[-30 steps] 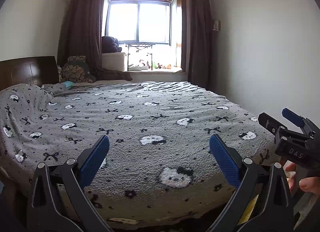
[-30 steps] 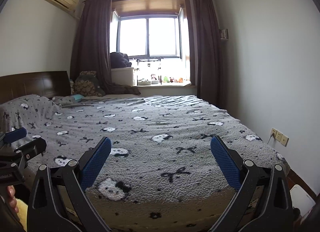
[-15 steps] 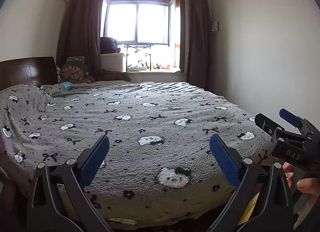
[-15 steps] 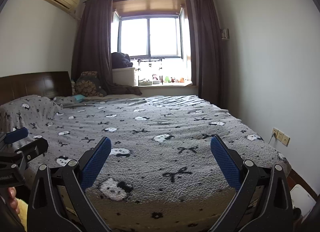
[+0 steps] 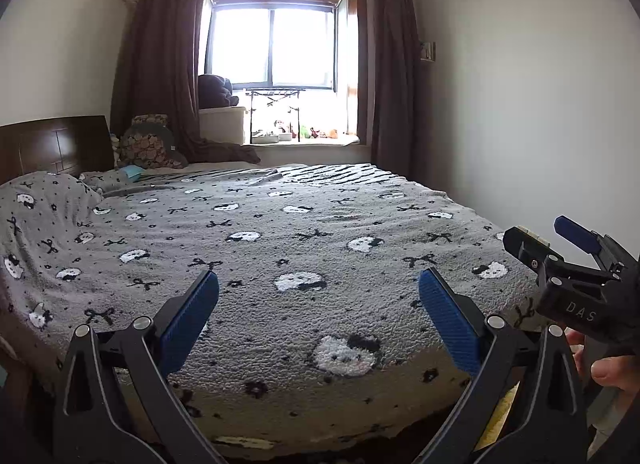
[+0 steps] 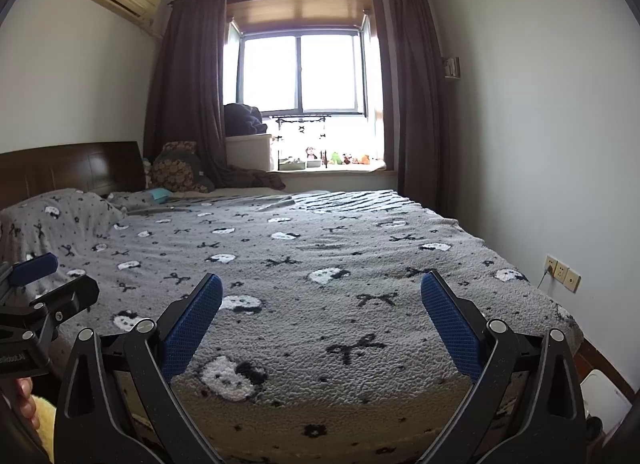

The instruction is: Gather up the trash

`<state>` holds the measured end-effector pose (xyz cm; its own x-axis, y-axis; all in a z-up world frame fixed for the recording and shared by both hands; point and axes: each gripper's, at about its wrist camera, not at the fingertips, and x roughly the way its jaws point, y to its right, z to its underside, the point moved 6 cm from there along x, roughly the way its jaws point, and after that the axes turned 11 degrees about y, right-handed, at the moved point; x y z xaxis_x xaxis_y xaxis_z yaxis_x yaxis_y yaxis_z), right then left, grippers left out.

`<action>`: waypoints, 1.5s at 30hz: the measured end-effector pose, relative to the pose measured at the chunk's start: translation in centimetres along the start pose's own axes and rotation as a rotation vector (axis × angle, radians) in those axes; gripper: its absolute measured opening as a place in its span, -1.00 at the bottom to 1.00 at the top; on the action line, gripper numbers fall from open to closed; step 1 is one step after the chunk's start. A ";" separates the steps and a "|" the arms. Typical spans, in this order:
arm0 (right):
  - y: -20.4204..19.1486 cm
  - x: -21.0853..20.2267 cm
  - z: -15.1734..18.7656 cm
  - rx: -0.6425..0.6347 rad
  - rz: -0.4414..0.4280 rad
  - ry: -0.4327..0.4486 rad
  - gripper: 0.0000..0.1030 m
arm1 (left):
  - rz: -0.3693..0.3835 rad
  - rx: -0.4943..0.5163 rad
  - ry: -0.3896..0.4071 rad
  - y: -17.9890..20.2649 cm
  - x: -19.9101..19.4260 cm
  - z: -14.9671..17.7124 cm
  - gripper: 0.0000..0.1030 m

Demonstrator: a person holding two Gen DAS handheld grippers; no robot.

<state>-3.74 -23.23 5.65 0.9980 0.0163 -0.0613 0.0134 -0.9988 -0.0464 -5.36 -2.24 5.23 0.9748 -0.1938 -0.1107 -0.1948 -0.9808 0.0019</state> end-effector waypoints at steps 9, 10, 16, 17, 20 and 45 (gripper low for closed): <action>-0.1 0.1 0.1 -0.004 -0.004 -0.004 0.93 | -0.003 0.000 0.000 0.1 0.0 0.0 0.84; -0.2 0.1 0.1 -0.003 -0.004 -0.003 0.93 | -0.002 0.000 0.000 0.1 0.0 0.0 0.84; -0.2 0.1 0.2 -0.004 -0.010 -0.005 0.93 | -0.002 0.001 0.000 0.1 0.1 0.0 0.84; -0.2 0.0 0.2 -0.004 -0.010 -0.005 0.93 | -0.003 0.001 0.000 0.1 0.1 0.0 0.84; -0.2 0.0 0.1 -0.003 -0.010 -0.003 0.93 | -0.002 0.001 0.000 0.1 0.1 0.0 0.84; -0.4 0.1 0.4 -0.005 -0.007 -0.012 0.93 | -0.044 -0.030 -0.008 -1.5 -0.1 -0.1 0.84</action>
<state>-3.62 -22.82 5.31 0.9971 0.0238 -0.0727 0.0208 -0.9989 -0.0421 -5.20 -0.74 5.30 0.9813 -0.1506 -0.1197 -0.1485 -0.9886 0.0266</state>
